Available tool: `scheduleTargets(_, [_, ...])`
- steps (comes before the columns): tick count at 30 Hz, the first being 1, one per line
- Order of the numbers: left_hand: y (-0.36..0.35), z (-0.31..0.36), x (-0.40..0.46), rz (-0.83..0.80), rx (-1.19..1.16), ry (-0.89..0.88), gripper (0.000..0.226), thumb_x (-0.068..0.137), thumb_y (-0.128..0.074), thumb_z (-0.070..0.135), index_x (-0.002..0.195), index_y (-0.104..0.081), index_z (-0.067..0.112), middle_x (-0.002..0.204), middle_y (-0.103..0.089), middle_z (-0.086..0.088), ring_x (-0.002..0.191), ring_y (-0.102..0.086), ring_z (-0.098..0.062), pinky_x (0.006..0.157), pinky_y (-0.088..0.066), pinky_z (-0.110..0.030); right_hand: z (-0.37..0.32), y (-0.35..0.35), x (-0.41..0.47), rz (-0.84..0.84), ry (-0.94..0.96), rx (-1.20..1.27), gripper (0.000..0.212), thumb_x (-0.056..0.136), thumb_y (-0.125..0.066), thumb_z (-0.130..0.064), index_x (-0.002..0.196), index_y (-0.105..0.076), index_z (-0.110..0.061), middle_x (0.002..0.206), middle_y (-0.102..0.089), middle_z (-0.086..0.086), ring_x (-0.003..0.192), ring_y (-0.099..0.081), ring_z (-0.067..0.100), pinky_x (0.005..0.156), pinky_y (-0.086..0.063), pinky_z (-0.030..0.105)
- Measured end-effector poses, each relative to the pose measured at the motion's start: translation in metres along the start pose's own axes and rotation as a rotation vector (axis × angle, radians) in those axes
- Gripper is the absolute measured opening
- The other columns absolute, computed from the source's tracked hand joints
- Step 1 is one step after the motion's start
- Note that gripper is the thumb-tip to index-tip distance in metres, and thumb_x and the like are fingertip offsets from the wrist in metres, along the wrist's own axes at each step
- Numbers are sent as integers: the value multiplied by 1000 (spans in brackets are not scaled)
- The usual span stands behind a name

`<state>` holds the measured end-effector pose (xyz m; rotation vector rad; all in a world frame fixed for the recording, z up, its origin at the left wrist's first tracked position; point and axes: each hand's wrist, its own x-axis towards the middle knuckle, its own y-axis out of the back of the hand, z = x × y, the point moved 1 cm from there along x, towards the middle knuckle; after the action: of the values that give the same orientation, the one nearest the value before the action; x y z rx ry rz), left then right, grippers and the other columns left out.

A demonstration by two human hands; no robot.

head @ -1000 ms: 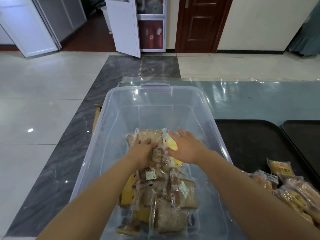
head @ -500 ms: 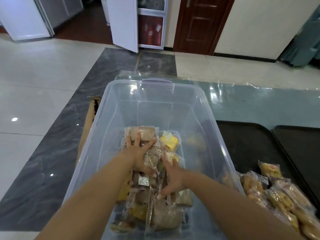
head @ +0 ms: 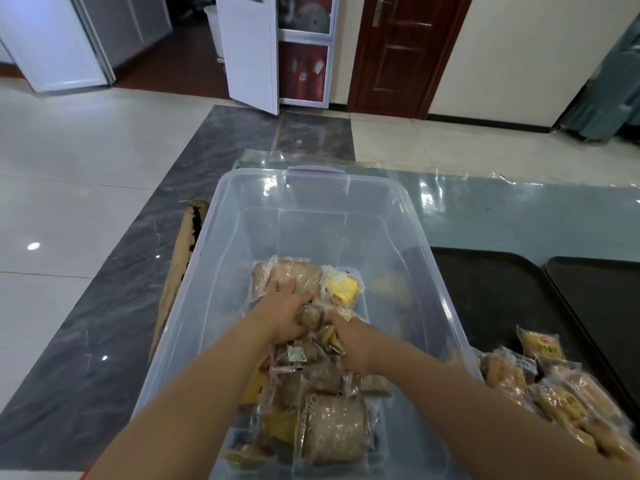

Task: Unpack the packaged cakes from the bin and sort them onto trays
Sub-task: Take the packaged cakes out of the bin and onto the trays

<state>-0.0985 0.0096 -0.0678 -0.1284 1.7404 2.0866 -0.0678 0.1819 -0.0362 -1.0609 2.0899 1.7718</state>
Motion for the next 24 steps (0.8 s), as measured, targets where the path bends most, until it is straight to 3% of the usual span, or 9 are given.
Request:
scheduleTargets(3, [2,-3,2,43,35,-33,64,84,-62,43,142,-39,31,152,-26,-13,141,-17,-36,117,-8,-45,-2,11,-7,136,39,10,70,90,-55,-3,148,-17,-11,123,-50,18,104,-55,30,76,-43,32])
scheduleTargets(8, [17,-5,-3,149,85,-62,38,82,-60,41,118,-60,29,124,-52,-5,120,-46,-29,112,-21,-40,-7,29,-19,342,67,-49,87,90,-53,0,153,2,-24,146,-30,16,120,-48,35,94,-42,39])
scheduleTargets(12, [30,-6,-15,279,74,-65,22,81,-58,34,99,-65,24,107,-56,-2,108,-50,-29,96,-39,-37,-11,42,-36,455,156,-164,91,89,-52,4,152,7,-22,150,-24,15,132,-32,34,106,-35,40])
scheduleTargets(16, [57,2,-38,442,98,-122,39,76,-72,30,112,-65,17,123,-55,-10,117,-44,-39,98,-41,-48,-14,50,-52,560,217,-257,99,87,-54,7,151,14,-25,154,-14,14,139,-21,35,112,-29,42])
scheduleTargets(20, [91,14,-70,642,186,-218,53,51,-91,27,99,-70,14,106,-65,-13,97,-59,-43,79,-54,-53,-11,65,-77,671,299,-281,106,86,-56,7,147,22,-30,156,-7,14,143,-15,36,106,-39,40])
scheduleTargets(24, [123,32,-102,753,202,-261,57,55,-90,28,104,-68,12,112,-63,-13,104,-55,-43,89,-49,-56,-4,91,-120,832,389,-282,102,90,-60,-3,145,21,-31,158,-10,14,144,-17,31,108,-38,37])
